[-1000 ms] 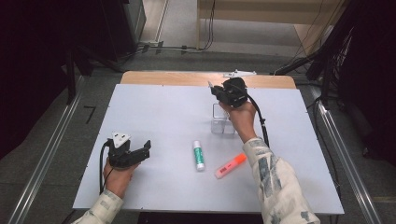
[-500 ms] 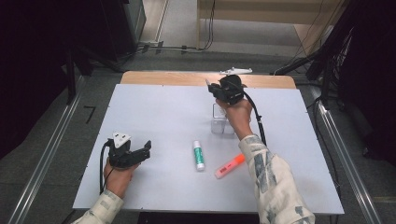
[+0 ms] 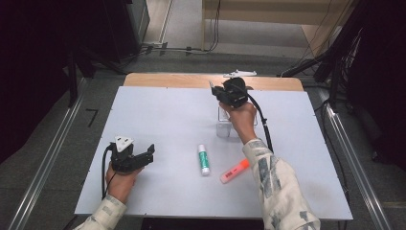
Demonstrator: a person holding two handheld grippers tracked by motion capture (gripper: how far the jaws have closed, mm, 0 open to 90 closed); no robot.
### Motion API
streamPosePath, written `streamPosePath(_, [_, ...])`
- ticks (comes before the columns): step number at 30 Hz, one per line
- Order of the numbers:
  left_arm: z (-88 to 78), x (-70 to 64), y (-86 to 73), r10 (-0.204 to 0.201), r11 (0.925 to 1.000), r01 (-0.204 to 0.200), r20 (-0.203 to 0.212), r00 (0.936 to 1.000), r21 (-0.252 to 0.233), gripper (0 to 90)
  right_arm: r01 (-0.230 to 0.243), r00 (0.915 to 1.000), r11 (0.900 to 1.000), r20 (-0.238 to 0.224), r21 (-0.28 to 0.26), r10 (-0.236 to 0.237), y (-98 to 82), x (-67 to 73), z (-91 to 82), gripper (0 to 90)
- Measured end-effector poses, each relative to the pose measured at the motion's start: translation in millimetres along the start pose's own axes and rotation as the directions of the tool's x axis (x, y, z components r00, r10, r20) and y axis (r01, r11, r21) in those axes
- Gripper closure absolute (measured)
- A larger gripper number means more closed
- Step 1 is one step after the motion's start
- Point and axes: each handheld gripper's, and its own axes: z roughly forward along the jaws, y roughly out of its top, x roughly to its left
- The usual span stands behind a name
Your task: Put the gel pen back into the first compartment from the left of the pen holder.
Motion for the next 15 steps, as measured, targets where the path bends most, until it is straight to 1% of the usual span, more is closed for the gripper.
streamPosePath(4, [-0.1, -0.4, 0.1, 0.000, 1.0000, 0.000, -0.001, 1.0000, 0.000, 17.3, -0.001, 1.0000, 1.000, -0.004, -0.001, 0.001, -4.0, -0.2, -4.2, 78.0])
streamPosePath(11, [0.7, -1.2, -0.1, 0.002, 1.0000, -0.002, -0.004, 1.0000, 0.001, 17.3, 0.012, 0.9998, 1.000, -0.014, -0.021, -0.012, -13.0, -0.4, -17.9, 78.0])
streamPosePath(15, [1.0, -1.4, -0.2, 0.009, 0.9999, -0.009, -0.005, 0.9999, 0.005, 17.3, 0.019, 0.9997, 0.999, -0.017, -0.034, -0.020, -19.2, 0.4, -25.0, 78.1])
